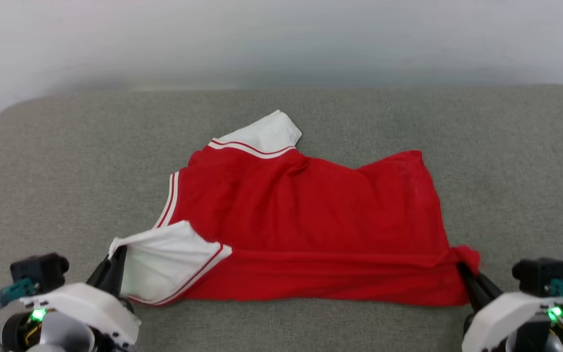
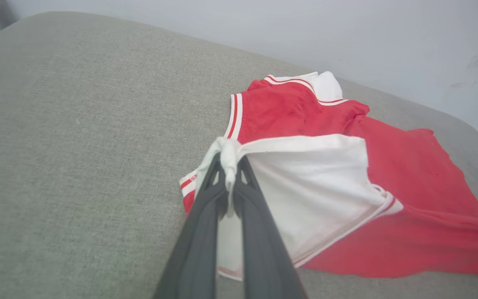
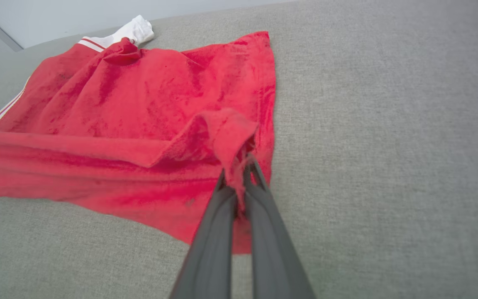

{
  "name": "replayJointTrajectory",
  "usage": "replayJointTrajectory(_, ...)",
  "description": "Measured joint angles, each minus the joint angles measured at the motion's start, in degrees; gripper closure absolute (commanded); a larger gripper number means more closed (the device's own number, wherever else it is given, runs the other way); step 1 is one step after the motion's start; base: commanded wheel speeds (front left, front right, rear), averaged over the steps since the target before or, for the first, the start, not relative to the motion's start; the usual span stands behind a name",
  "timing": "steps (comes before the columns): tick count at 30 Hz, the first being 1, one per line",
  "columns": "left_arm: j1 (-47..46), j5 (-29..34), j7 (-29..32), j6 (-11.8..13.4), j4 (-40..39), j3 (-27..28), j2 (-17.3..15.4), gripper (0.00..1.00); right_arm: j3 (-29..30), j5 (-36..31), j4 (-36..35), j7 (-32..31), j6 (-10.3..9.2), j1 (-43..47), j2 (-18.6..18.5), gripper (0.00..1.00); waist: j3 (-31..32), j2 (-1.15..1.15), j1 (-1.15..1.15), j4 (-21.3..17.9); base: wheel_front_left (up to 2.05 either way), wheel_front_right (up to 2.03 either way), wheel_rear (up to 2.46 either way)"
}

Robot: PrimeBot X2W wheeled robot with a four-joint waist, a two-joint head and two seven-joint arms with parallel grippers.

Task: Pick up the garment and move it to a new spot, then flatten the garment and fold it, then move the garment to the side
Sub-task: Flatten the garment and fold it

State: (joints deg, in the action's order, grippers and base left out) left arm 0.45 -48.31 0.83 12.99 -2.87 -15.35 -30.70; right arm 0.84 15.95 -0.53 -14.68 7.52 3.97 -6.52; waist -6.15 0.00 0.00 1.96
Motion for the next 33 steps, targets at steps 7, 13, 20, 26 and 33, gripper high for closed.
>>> replayJointTrajectory(7,-7.93,0.16,1.03,-3.09,9.18,-2.44,1.94,1.00,-4.30,1.05,6.27,1.68,-0.01,-8.53,-1.53,1.00,-4.60,0.00,0.01,-1.14,0.00,0.00,0.00)
replayJointTrajectory(13,-11.53,-0.24,2.05,-6.10,16.06,-4.61,3.58,1.00,-6.58,2.20,14.15,2.96,-0.01,-12.29,-2.89,1.00,-7.53,0.00,0.01,-1.71,0.00,0.00,0.00)
replayJointTrajectory(20,-13.26,-1.78,2.29,-8.55,21.11,-5.53,5.50,0.00,-8.56,2.45,17.37,10.77,-0.01,-14.05,-3.59,0.00,-7.02,0.00,0.01,-2.05,0.00,0.00,0.00)
replayJointTrajectory(26,-13.66,-1.24,-0.67,-8.11,20.68,-3.79,4.47,0.00,-7.55,-0.37,14.30,18.92,-0.01,-13.68,-2.57,0.00,-4.27,0.00,0.00,-2.38,0.00,0.00,0.00)
replayJointTrajectory(33,-14.00,-1.23,3.60,-6.83,14.04,-2.71,-0.44,0.00,-4.91,-2.42,10.99,17.52,-0.01,-10.77,-0.37,0.00,-1.04,0.00,0.00,-3.13,0.00,0.00,0.00)
